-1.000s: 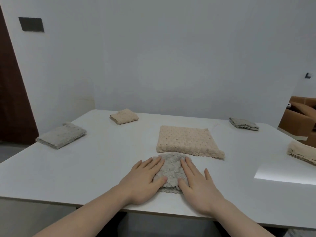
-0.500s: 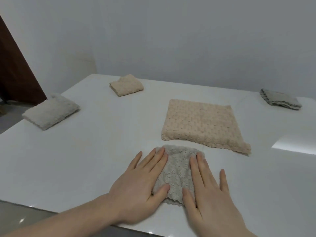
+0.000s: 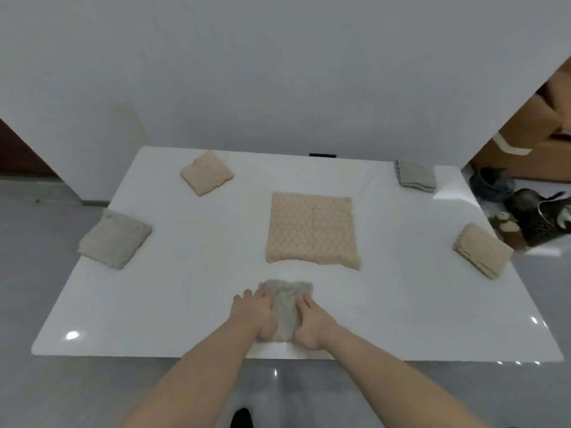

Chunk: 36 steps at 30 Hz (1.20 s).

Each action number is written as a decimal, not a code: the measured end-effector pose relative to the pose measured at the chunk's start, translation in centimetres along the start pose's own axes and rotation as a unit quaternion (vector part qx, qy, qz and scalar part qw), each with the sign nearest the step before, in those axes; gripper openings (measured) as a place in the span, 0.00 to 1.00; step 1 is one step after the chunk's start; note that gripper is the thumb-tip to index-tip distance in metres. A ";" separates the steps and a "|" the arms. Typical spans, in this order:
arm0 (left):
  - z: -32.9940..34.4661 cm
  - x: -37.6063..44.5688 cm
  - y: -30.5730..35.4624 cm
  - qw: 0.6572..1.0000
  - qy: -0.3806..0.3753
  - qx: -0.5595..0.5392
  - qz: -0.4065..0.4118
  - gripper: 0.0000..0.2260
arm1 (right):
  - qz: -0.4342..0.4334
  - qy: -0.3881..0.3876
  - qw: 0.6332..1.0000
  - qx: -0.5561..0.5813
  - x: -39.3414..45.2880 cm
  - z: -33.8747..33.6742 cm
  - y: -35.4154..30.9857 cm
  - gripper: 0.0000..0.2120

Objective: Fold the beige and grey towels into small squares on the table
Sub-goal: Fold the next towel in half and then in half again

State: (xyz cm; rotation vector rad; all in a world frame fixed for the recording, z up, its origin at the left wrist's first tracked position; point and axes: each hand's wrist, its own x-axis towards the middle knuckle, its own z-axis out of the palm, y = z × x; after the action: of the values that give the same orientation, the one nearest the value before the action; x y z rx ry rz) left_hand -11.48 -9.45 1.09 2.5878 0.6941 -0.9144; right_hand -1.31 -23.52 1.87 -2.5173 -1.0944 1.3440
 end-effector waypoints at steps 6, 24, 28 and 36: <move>-0.2 -4.1 -0.8 0.997 -0.017 -0.077 -0.024 0.25 | 0.070 0.036 0.987 0.138 -6.1 0.4 0.0 0.33; 2.6 -1.8 2.3 0.858 0.045 -0.459 -0.227 0.21 | 0.077 -0.043 0.966 0.243 0.3 -4.3 4.7 0.38; 3.1 -2.0 4.3 0.836 0.071 -0.483 -0.250 0.03 | 0.048 -0.064 0.968 0.237 1.8 -5.7 4.5 0.36; 5.5 -4.1 5.1 0.833 0.082 -0.494 -0.238 0.14 | -0.033 0.009 0.992 0.120 1.9 -5.8 4.0 0.10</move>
State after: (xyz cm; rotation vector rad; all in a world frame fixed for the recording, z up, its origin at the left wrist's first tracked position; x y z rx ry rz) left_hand -14.27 -17.49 0.27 1.5719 1.4315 -0.2667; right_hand 5.98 -23.89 2.54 -2.2970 -0.9390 1.3450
